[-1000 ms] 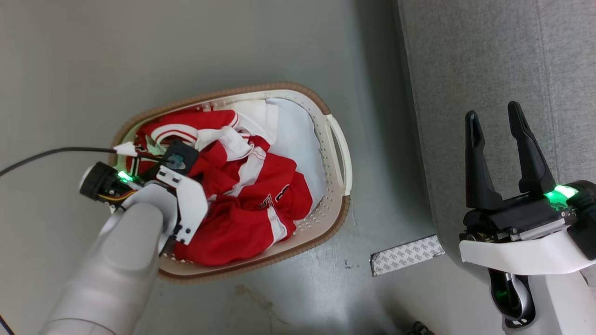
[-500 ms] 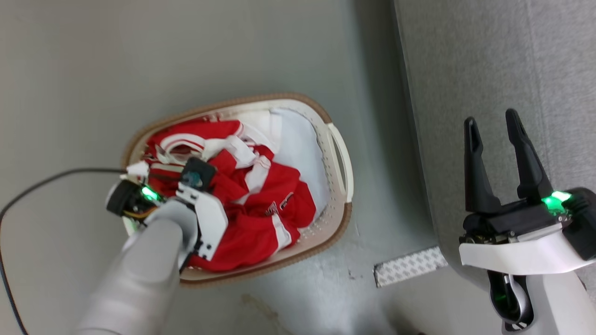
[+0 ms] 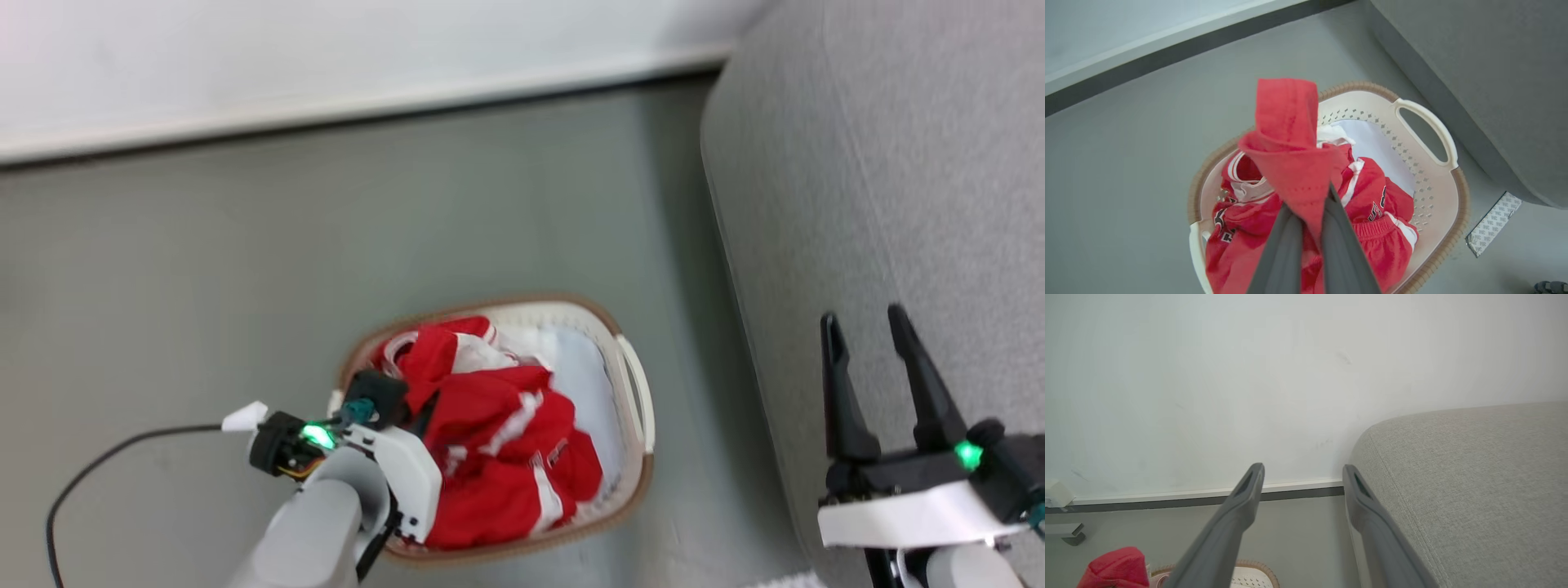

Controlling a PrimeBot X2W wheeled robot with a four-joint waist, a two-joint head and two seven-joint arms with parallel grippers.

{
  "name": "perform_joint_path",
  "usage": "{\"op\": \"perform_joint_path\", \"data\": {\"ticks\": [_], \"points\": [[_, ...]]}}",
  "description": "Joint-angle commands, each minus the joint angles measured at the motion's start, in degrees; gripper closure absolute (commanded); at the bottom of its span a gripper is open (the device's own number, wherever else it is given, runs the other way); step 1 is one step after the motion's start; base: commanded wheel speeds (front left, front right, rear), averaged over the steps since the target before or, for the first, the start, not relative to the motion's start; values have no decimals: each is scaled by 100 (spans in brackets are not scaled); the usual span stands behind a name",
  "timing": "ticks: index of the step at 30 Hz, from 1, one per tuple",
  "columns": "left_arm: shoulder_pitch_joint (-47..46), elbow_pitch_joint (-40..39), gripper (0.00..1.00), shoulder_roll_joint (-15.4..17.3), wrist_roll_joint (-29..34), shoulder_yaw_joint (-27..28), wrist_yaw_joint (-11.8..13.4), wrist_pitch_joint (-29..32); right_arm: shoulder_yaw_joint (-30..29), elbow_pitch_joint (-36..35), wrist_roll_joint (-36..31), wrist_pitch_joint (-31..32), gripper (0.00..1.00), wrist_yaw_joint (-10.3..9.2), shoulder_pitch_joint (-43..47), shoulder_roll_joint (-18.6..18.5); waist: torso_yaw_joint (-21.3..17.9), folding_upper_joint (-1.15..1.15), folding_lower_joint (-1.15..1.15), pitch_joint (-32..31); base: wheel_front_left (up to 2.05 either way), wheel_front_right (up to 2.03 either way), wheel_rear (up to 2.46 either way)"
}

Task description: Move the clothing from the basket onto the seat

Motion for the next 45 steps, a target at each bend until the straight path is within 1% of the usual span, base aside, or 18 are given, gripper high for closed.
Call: {"op": "perform_joint_path", "data": {"ticks": [1, 3, 4, 5, 6, 11, 15, 18, 19, 21, 26, 29, 33, 39, 45], "points": [[248, -240, 100, 13, -115, 14, -29, -59, -47, 75, -50, 4, 0, -12, 240, -42, 421, 0, 1, -883, 0, 0, 0], [392, -523, 100, 37, -207, 22, -29, -78, -72, 112, -67, 4, 0, -12, 413, -66, 501, 0, 1, -1153, 0, 0, 0], [392, -523, 100, 37, -207, 22, -29, -78, -72, 112, -67, 4, 0, -12, 413, -66, 501, 0, 1, -1153, 0, 0, 0], [475, -670, 100, 52, -246, 30, -33, -66, -80, 127, -69, 4, 0, -12, 490, -75, 539, 0, 1, -1287, 0, 0, 0], [639, -1017, 100, 81, -297, 50, -38, 7, -57, 151, -67, 4, 0, -12, 652, -96, 602, 0, 1, -1528, 0, 0, 0], [1061, -2110, 100, 223, -443, 81, 6, 374, 1, 149, -25, 4, 0, -12, 920, -181, 681, 0, 1, -1993, 0, 0, 0], [1453, -3115, 100, 388, -593, 111, 64, 803, 77, 119, -14, 4, 0, -12, 1034, -231, 680, 0, 1, -2273, 0, 0, 0], [1718, -3889, 100, 523, -657, 161, 126, 1149, 247, 80, -37, 4, 0, -12, 1053, -302, 653, 0, 1, -2387, 0, 0, 0], [1718, -3889, 100, 523, -657, 161, 126, 1149, 247, 80, -37, 4, 0, -12, 1053, -302, 653, 0, 1, -2387, 0, 0, 0], [1863, -4362, 100, 596, -745, 186, 161, 1358, 419, 51, -22, 4, 0, -12, 998, -373, 643, 0, 1, -2425, 0, 0, 0], [2054, -5350, 100, 716, -923, 207, 188, 1835, 1078, -2, 84, 4, 0, -12, 751, -664, 656, 0, 1, -2481, 0, 0, 0], [2101, -5794, 100, 753, -974, 185, 211, 2032, 1637, 35, 217, 4, 0, -12, 567, -893, 684, 0, 1, -2505, 0, 0, 0], [2064, -6273, 100, 702, -993, 109, 207, 2232, 2453, 122, 438, 5, 0, -12, 165, -1179, 748, 0, 1, -2508, 0, 0, 0], [2033, -6690, 100, 560, -1091, -154, 155, 2420, 3501, 444, 723, 9, 0, -12, -616, -1405, 843, 0, 1, -2535, 0, 0, 0], [1946, -6749, 100, 433, -1134, -382, 115, 2482, 4352, 929, 1025, 131, 0, -12, -1267, -1469, 936, 0, 1, -2584, 0, 0, 0]]}}
